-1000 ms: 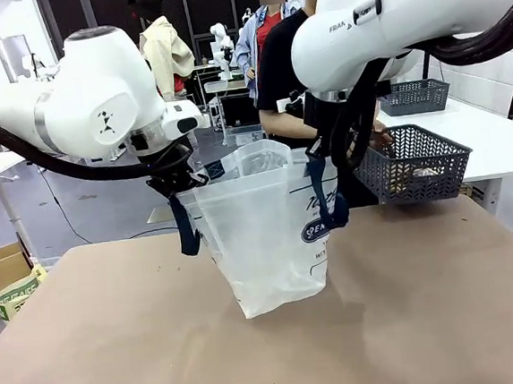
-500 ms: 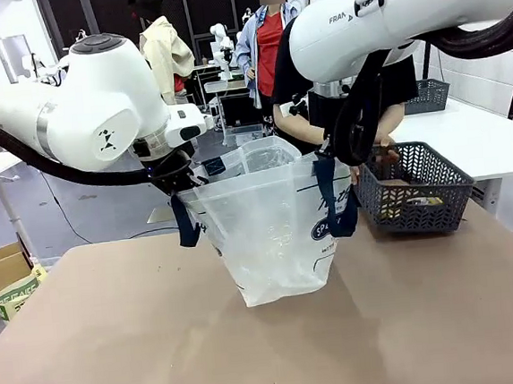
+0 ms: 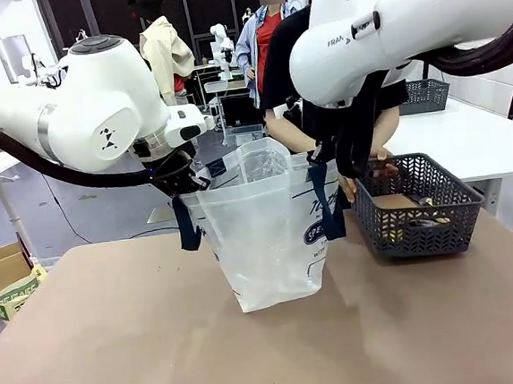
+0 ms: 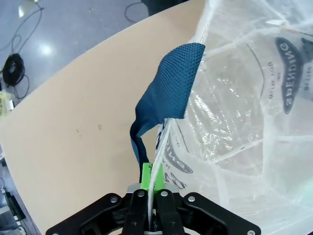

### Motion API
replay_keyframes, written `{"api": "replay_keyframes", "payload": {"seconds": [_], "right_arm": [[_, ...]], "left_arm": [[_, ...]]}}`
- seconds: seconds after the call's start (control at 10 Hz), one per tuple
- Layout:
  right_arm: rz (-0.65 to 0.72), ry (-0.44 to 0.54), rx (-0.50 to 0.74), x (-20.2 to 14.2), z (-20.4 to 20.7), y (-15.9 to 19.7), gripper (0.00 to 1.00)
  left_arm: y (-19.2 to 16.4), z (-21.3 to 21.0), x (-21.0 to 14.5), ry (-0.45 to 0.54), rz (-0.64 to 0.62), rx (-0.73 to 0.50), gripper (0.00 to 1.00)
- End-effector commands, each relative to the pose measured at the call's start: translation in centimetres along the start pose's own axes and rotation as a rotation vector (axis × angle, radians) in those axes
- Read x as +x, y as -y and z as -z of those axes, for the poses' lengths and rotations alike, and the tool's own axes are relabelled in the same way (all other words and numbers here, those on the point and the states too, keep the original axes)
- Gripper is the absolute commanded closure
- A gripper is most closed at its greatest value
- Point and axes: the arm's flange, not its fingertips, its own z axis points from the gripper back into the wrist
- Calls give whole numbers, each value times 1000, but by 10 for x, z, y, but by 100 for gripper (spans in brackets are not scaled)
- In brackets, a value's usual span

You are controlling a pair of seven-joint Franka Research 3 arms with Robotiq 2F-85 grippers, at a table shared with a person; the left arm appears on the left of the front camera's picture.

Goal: Transfer purchased items from the store into the shopping bag.
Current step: Open the Reusable shopping bag in the center of the table, then move the Reusable shopping bag to the right side of the table.

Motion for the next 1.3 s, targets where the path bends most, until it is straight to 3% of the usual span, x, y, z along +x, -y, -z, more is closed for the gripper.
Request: {"api": "replay_keyframes", "payload": {"seconds": [0.0,0.3,0.5,1.2], "right_arm": [[-23,43,22,-8,12,-1,100],[-44,75,17,-6,17,1,100],[-47,82,16,-4,16,0,100],[-27,54,-10,1,8,0,100]], "left_arm": [[-6,-1,-2,2,83,-82,100],[-15,2,-6,13,108,-191,100],[-13,5,-6,-24,127,-133,100],[-9,3,-1,8,100,-158,100]]}}
